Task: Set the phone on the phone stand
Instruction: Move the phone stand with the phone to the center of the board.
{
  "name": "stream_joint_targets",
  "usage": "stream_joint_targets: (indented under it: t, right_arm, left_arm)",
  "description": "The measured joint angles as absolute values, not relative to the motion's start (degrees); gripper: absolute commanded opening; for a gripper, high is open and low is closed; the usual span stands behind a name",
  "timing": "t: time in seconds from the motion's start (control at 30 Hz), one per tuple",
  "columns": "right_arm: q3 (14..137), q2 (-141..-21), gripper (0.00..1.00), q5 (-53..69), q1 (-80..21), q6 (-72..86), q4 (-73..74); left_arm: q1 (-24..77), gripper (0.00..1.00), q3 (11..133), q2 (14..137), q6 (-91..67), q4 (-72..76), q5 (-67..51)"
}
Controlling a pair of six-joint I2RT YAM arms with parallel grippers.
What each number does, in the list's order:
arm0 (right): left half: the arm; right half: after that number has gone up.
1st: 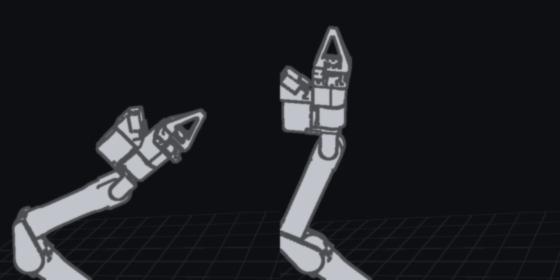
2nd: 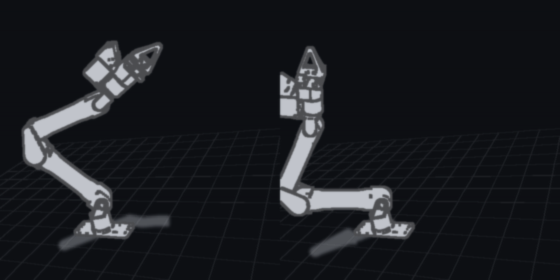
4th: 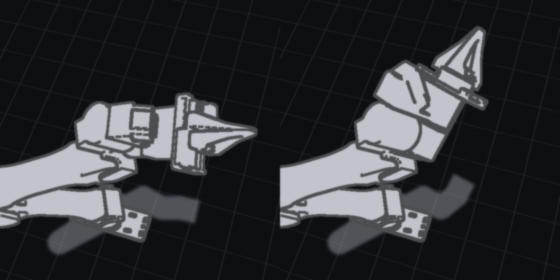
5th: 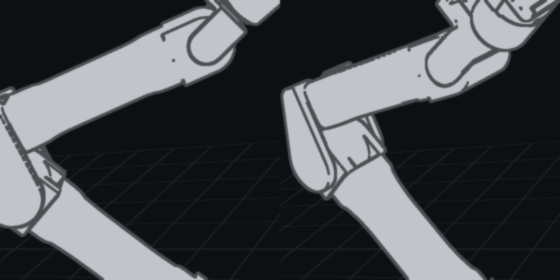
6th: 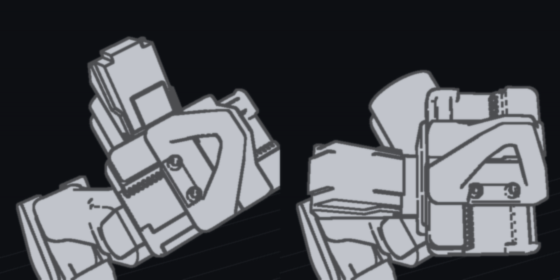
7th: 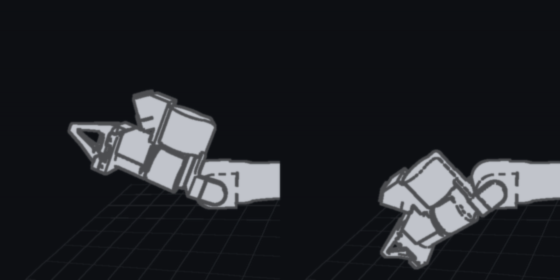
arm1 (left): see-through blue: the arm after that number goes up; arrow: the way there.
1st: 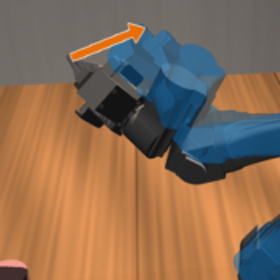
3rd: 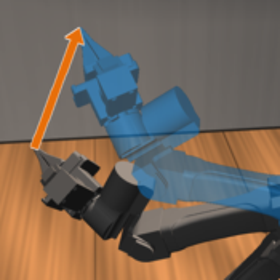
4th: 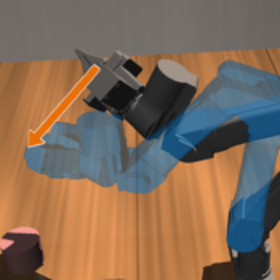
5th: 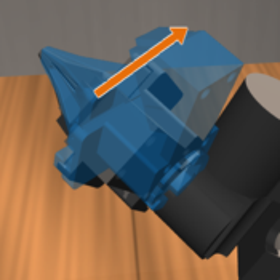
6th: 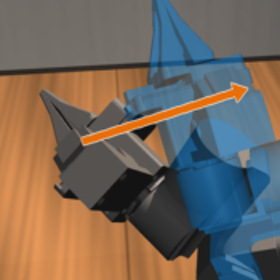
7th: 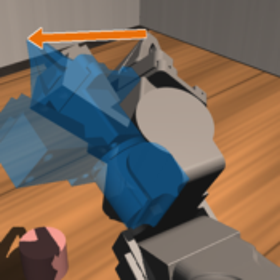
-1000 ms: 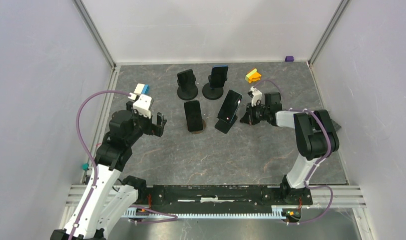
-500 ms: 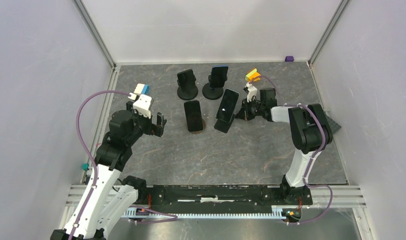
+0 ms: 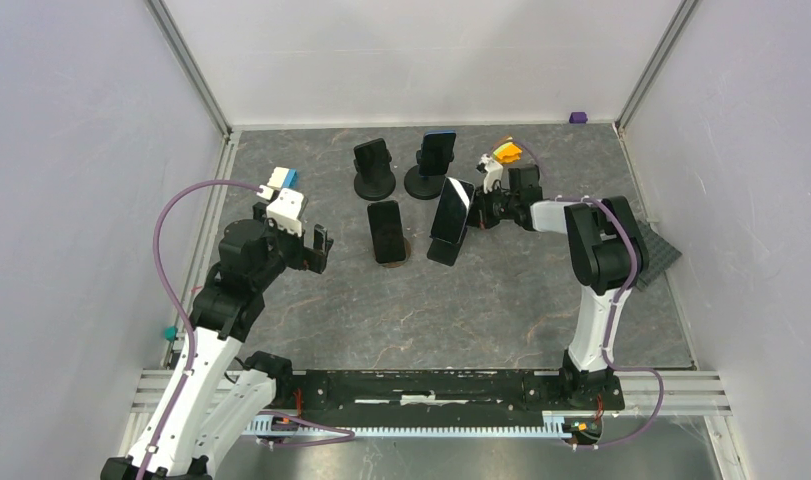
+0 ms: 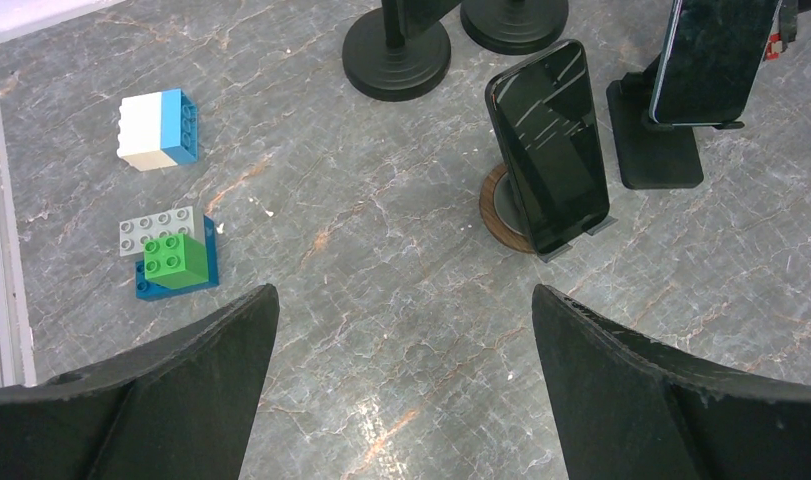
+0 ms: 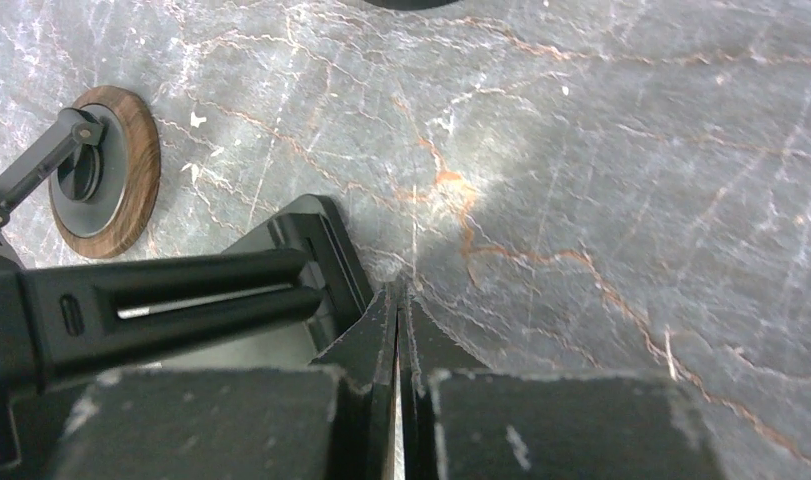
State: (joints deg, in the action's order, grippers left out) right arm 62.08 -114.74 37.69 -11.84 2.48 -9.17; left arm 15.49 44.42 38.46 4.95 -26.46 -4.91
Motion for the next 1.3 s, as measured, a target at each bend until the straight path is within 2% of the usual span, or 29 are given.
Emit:
stream_joint_targets:
  t: [0.6, 0.97, 1.3]
  right_arm:
    - [63.8, -115.4, 0.02, 38.2, -13.2, 1.4, -7.7]
    - [56.8, -107.6, 0.02, 38.0, -9.9, -1.0, -4.2]
    - [54.5, -107.8, 0.02, 38.4, -11.3, -0.6, -4.9]
  left_arm:
    - [15.5, 1.00, 44.4, 38.6, 5.0, -26.5, -5.1]
    - [15.5, 1.00, 44.4, 38.6, 5.0, -26.5, -5.1]
    - [15.5, 1.00, 44.4, 38.6, 5.0, -26.5, -5.1]
